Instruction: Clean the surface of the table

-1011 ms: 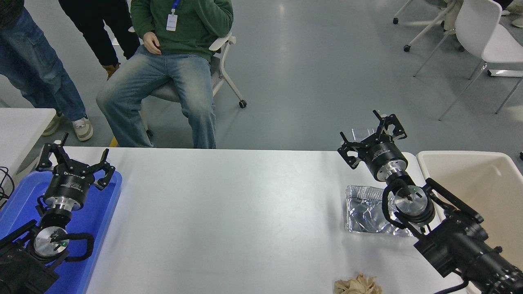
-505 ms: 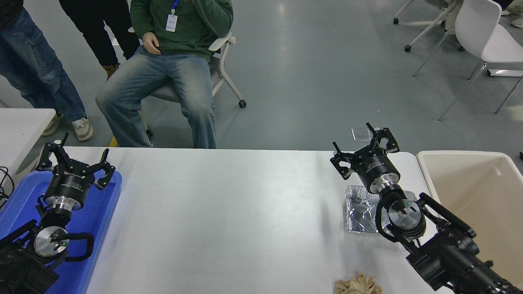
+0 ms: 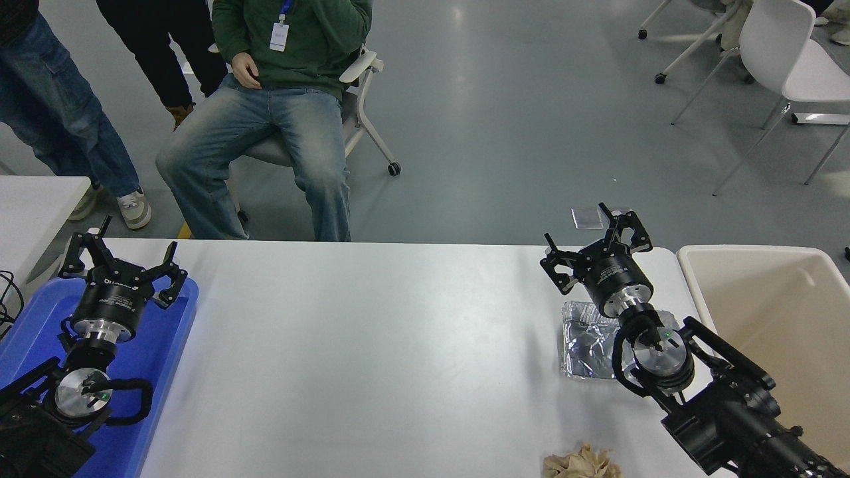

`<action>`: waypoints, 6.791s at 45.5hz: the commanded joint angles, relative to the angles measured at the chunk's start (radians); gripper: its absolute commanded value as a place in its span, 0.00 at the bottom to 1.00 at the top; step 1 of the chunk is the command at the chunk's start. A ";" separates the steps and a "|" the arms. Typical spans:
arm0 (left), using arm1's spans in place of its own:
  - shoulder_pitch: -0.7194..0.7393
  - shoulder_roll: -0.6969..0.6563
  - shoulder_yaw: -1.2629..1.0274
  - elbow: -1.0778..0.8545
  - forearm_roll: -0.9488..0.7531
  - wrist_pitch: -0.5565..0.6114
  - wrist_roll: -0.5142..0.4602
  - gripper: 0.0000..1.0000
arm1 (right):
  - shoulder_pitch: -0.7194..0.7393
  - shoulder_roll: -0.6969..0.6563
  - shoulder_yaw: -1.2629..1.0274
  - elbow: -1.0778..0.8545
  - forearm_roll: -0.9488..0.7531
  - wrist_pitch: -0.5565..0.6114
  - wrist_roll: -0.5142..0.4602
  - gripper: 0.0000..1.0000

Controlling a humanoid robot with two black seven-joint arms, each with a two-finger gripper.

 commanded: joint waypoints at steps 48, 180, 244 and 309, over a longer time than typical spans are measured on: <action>0.000 0.000 -0.001 0.000 -0.001 0.000 0.000 1.00 | 0.138 -0.416 -0.211 0.120 -0.318 -0.054 -0.021 1.00; 0.000 0.000 -0.001 0.000 0.001 0.000 0.000 1.00 | 0.402 -0.621 -1.132 0.108 -1.404 -0.073 -0.177 0.99; 0.000 0.000 -0.001 0.000 0.000 0.000 0.000 1.00 | 0.334 -0.476 -1.126 -0.020 -1.324 -0.057 -0.186 0.18; 0.000 0.000 -0.001 0.000 0.001 0.000 0.000 1.00 | 0.350 -0.650 -0.964 0.147 -1.141 0.030 -0.177 0.00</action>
